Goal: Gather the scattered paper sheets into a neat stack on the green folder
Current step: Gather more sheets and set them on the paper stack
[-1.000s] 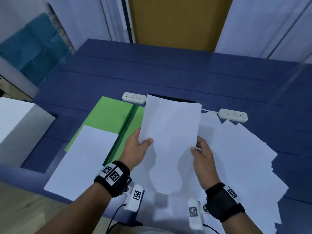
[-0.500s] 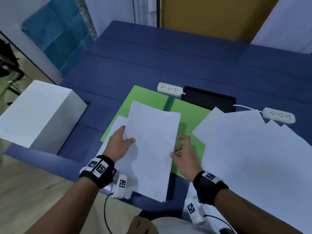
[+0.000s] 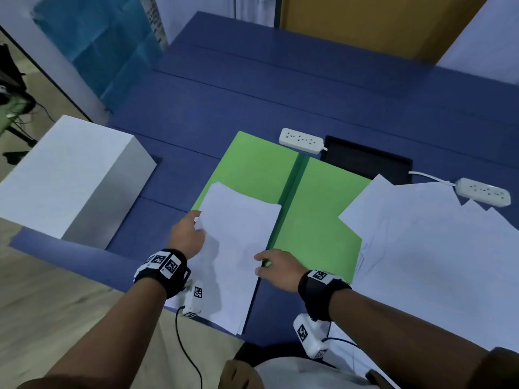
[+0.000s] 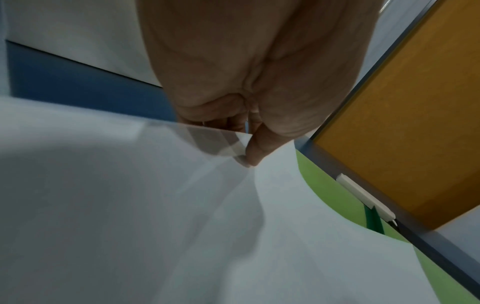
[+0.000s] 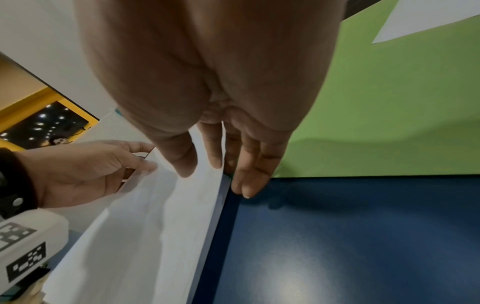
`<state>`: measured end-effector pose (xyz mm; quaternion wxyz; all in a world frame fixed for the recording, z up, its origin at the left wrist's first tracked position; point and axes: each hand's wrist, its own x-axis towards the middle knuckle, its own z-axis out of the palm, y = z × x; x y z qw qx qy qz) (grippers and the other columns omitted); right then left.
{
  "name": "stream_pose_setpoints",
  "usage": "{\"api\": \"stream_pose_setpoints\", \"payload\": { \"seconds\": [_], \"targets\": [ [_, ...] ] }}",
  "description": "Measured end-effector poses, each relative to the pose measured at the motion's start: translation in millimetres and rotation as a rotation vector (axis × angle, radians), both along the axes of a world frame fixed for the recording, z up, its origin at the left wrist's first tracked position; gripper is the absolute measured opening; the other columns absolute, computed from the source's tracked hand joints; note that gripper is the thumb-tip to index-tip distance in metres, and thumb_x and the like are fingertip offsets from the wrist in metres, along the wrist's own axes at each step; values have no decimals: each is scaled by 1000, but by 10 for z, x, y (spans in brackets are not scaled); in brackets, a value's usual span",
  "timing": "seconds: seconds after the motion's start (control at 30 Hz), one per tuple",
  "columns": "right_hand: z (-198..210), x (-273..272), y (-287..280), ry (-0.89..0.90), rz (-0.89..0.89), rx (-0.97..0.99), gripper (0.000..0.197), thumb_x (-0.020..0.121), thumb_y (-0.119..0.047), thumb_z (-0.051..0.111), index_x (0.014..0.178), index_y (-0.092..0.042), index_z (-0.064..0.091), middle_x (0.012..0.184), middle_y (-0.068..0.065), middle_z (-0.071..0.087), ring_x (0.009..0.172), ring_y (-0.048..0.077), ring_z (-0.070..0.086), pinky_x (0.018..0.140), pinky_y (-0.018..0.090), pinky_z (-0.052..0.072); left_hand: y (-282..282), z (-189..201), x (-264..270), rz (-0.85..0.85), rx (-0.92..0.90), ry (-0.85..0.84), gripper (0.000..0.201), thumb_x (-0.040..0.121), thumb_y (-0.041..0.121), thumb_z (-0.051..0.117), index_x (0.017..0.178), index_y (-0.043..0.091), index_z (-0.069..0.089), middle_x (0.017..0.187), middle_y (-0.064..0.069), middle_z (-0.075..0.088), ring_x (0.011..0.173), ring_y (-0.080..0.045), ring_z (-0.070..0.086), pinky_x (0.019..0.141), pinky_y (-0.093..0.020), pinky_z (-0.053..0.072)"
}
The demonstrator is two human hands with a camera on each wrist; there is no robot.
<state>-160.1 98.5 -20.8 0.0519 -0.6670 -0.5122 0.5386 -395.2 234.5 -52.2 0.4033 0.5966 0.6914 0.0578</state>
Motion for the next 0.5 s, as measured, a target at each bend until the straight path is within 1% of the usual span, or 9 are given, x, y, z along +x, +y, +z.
{"api": "stream_pose_setpoints", "payload": {
  "seconds": [0.1,0.17,0.2,0.3,0.4,0.5],
  "targets": [
    [-3,-45,24,-16,30,-27,54,104,-32,62,154,-19,49,156,3,51,137,21,54,106,24,38,27,-57,0,17,39,9,50,95,2,49,143,17,53,117,-10,66,94,-26,58,81,-32,45],
    [-1,-60,39,-17,15,-23,55,104,-32,63,155,-20,49,153,3,53,134,20,54,103,22,38,50,-64,4,48,63,14,50,95,1,47,143,16,53,111,-10,64,96,-30,59,81,-34,48],
    [6,-64,50,-22,12,-18,55,103,-31,63,155,-19,49,152,4,54,135,21,54,103,21,37,65,-65,2,65,75,23,50,95,1,47,143,16,53,111,-12,64,98,-32,60,82,-36,50],
    [52,-61,82,-45,32,12,55,104,-30,63,155,-16,48,155,5,53,141,21,51,110,24,36,81,-46,9,93,103,62,52,95,0,47,144,16,54,127,-16,65,110,-38,62,87,-38,50],
    [85,-44,95,-61,58,28,55,104,-30,62,155,-14,49,158,5,51,144,21,48,115,28,35,103,-92,-19,105,114,78,54,94,-2,47,144,16,55,129,-16,64,115,-38,62,89,-38,50],
    [88,-18,73,-68,69,27,53,104,-32,63,153,-14,51,156,5,52,143,21,49,116,29,37,123,-131,-46,85,120,60,55,94,1,51,146,17,53,136,-15,62,126,-37,58,101,-43,49]
  ]
}}
